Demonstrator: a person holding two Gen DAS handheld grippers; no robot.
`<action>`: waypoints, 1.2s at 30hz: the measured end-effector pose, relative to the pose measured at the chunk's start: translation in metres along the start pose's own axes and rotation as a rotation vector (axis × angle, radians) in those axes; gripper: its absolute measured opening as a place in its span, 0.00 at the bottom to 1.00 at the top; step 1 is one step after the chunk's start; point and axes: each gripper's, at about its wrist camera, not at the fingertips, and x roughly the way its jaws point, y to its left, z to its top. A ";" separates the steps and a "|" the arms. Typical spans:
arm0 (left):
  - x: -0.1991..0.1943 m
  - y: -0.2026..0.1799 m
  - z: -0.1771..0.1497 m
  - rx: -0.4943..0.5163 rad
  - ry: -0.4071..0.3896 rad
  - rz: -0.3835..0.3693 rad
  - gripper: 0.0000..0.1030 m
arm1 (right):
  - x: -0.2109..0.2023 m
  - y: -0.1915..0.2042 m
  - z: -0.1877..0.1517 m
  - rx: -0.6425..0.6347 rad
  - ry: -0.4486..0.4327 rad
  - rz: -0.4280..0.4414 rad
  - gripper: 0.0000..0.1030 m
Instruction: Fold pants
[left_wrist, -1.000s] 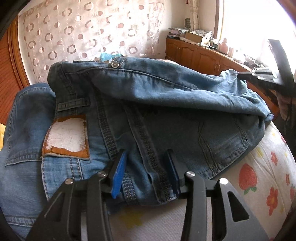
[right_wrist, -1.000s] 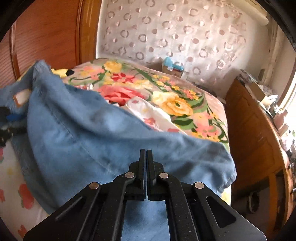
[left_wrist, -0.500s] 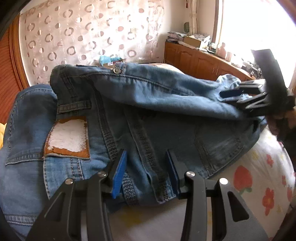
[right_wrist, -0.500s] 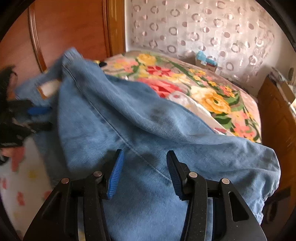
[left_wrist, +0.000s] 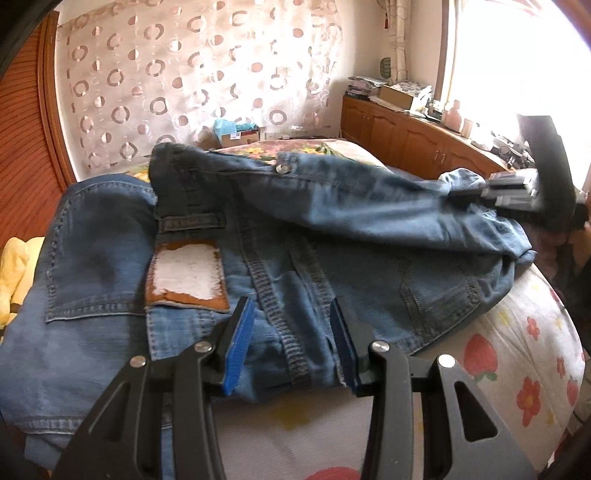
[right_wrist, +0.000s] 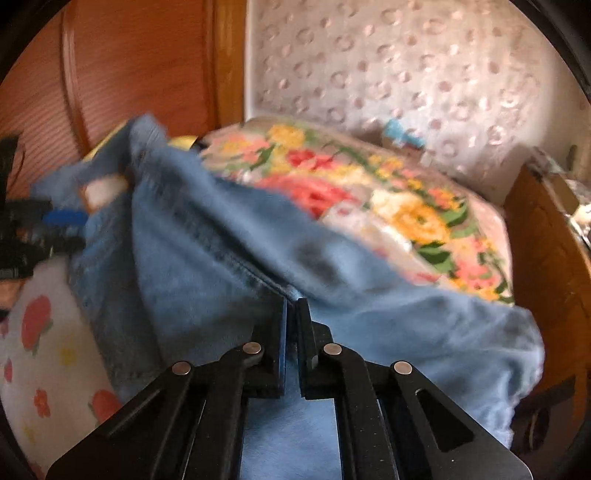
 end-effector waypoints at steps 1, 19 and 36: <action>0.000 0.001 0.000 -0.004 -0.001 0.005 0.40 | -0.005 -0.004 0.005 0.012 -0.022 -0.021 0.01; -0.027 0.020 -0.010 -0.034 -0.041 0.044 0.40 | -0.003 -0.036 0.039 0.085 -0.033 -0.241 0.47; -0.039 0.046 -0.015 -0.100 -0.071 0.181 0.40 | -0.067 -0.002 -0.072 0.153 0.060 -0.050 0.47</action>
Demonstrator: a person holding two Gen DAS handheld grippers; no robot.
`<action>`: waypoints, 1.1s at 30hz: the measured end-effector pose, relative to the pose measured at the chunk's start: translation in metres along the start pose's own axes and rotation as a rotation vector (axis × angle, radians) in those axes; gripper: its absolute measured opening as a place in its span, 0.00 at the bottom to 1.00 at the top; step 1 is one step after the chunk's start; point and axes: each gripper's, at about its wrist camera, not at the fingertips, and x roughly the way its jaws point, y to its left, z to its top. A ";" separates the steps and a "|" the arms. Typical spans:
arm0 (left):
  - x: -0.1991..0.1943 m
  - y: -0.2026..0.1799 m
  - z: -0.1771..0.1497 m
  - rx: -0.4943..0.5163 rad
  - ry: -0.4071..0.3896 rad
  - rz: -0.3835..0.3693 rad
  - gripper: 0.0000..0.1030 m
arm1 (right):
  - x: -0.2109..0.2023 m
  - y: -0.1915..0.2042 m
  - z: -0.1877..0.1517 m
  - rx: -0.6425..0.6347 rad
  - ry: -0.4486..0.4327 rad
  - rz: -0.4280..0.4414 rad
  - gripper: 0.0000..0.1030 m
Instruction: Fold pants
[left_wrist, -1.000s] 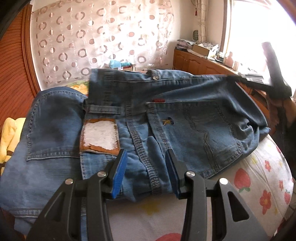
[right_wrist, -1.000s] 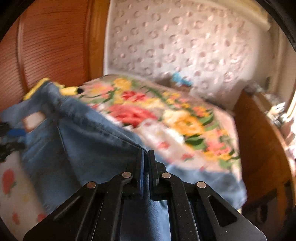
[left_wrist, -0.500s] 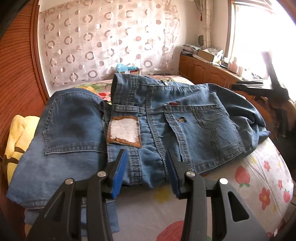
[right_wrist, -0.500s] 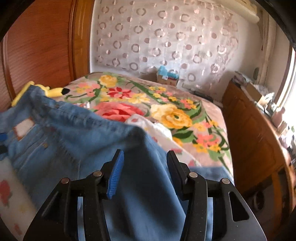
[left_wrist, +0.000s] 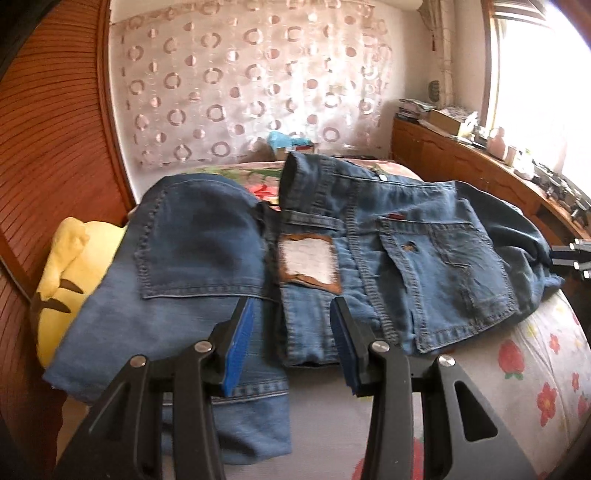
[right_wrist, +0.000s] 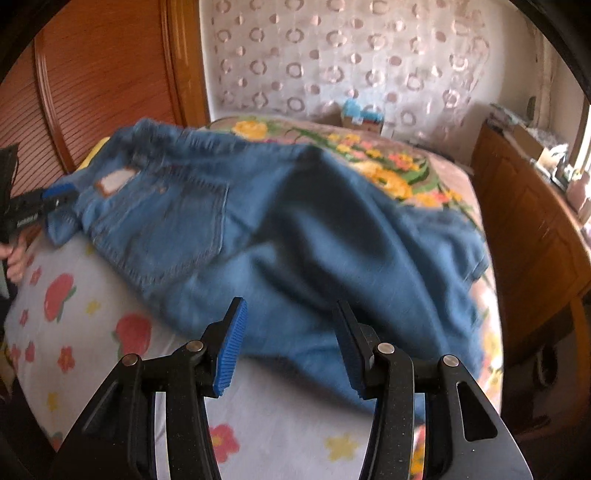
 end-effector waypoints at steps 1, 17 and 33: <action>0.000 0.001 0.000 0.001 0.002 0.004 0.40 | 0.003 0.002 -0.005 -0.002 0.007 0.005 0.47; 0.016 0.001 -0.012 0.018 0.055 -0.042 0.40 | 0.036 0.042 -0.013 -0.113 0.031 0.065 0.60; 0.021 -0.014 -0.011 0.058 0.077 -0.098 0.29 | 0.050 0.056 -0.020 -0.180 0.046 -0.022 0.62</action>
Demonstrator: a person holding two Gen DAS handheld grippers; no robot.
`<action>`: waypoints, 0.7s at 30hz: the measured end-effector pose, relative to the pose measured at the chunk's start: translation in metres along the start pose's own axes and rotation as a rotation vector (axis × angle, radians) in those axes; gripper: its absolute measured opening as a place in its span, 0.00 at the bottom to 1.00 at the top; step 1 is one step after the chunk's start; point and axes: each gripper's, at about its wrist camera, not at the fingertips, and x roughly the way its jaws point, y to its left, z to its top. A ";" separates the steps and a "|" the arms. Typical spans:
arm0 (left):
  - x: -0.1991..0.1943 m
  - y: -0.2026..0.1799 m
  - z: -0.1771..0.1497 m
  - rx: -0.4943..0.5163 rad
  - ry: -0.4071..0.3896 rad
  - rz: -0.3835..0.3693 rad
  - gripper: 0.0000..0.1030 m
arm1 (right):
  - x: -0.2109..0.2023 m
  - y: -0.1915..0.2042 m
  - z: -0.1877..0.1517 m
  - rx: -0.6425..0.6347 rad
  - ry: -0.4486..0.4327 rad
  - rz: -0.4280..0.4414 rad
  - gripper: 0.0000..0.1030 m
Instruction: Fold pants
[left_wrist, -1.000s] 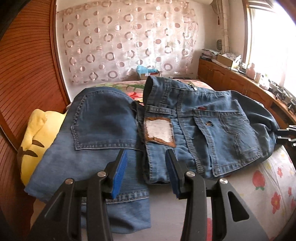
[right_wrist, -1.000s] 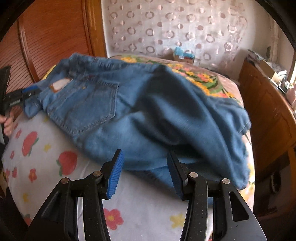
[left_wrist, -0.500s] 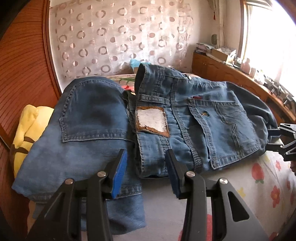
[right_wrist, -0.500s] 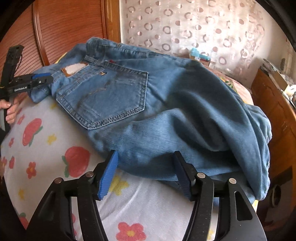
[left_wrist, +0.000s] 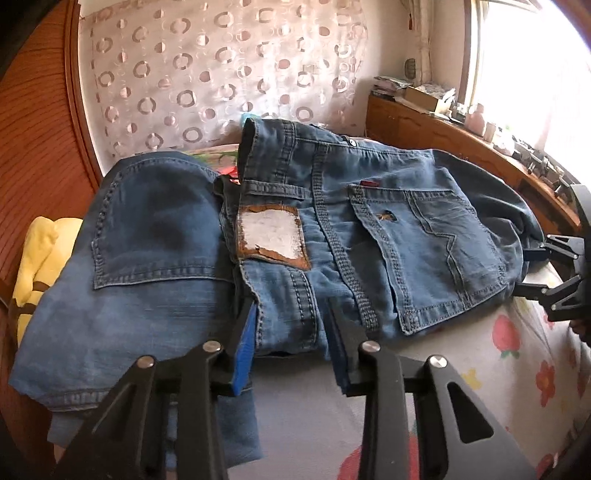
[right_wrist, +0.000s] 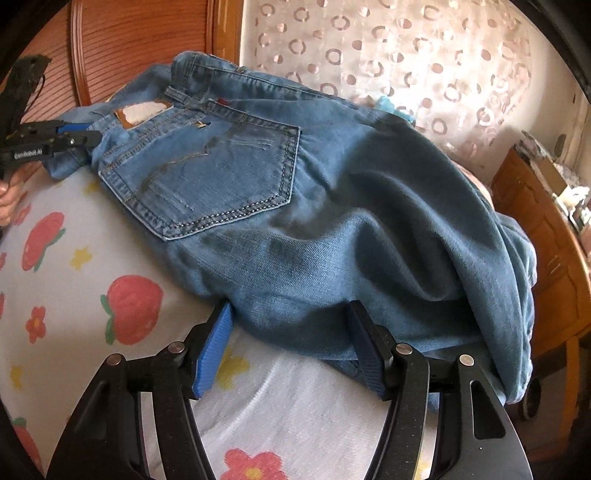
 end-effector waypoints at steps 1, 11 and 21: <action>0.000 0.001 0.001 -0.004 0.000 -0.005 0.27 | 0.000 0.001 0.000 -0.004 -0.003 -0.008 0.62; 0.014 0.002 0.003 -0.002 0.041 0.031 0.27 | 0.004 -0.002 0.006 -0.011 0.005 -0.039 0.62; -0.014 -0.011 0.016 0.010 -0.042 0.045 0.06 | -0.008 -0.004 0.004 0.000 -0.032 0.000 0.05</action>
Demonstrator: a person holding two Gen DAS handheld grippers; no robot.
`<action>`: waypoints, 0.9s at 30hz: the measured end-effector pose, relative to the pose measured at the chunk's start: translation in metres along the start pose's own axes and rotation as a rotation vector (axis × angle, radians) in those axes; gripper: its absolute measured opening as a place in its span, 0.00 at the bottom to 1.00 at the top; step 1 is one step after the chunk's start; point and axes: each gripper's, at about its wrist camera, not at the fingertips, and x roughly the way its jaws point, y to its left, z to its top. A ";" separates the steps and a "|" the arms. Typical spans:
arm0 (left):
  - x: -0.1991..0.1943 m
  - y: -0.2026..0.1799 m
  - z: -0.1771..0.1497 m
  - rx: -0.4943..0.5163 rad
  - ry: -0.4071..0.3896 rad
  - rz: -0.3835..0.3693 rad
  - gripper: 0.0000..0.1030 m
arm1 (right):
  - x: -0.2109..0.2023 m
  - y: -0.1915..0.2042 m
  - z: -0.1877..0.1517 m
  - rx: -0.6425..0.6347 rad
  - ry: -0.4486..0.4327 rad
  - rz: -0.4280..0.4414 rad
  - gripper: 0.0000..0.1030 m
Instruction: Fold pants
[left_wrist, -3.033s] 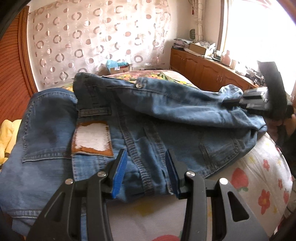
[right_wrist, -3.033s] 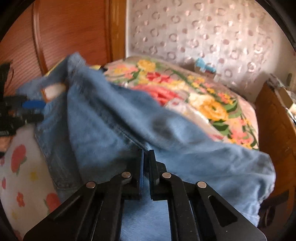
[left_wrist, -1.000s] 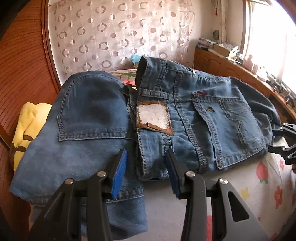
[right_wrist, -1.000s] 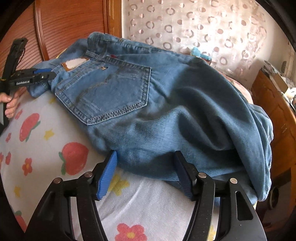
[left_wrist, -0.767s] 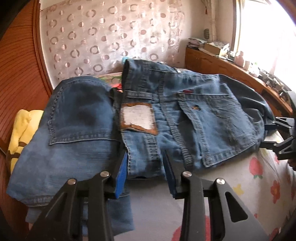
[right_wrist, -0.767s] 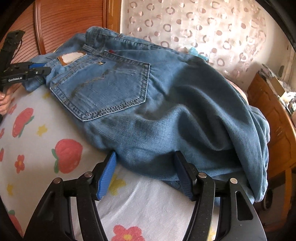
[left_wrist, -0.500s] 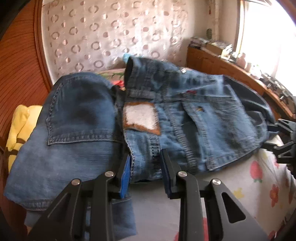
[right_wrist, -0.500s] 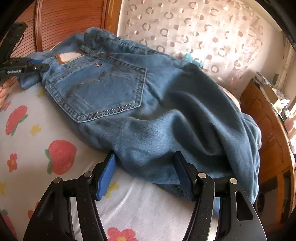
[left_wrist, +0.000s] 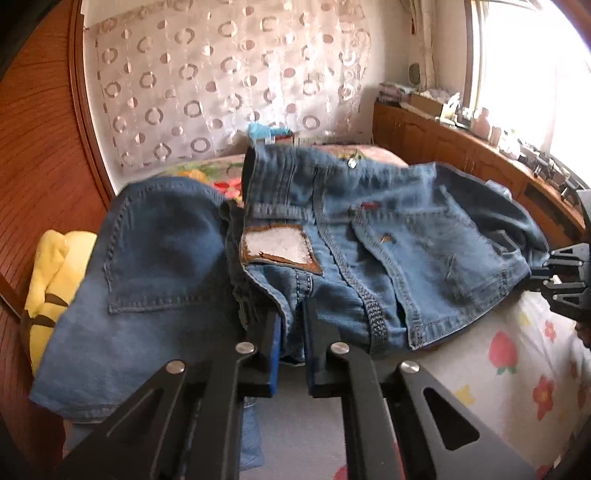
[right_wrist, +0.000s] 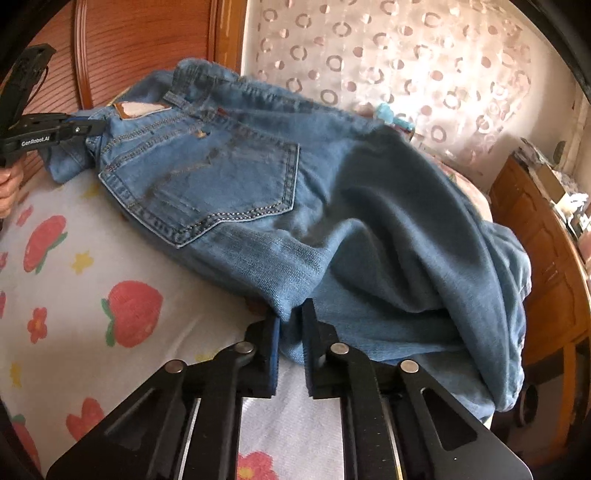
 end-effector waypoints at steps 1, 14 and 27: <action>-0.005 -0.002 0.003 0.001 -0.014 0.001 0.05 | -0.004 -0.002 0.001 0.005 -0.015 -0.001 0.05; -0.091 -0.021 0.031 -0.006 -0.184 -0.053 0.03 | -0.091 -0.005 0.009 -0.010 -0.117 -0.044 0.00; -0.169 -0.014 0.007 -0.021 -0.288 -0.038 0.03 | -0.158 0.033 -0.004 -0.028 -0.188 -0.035 0.00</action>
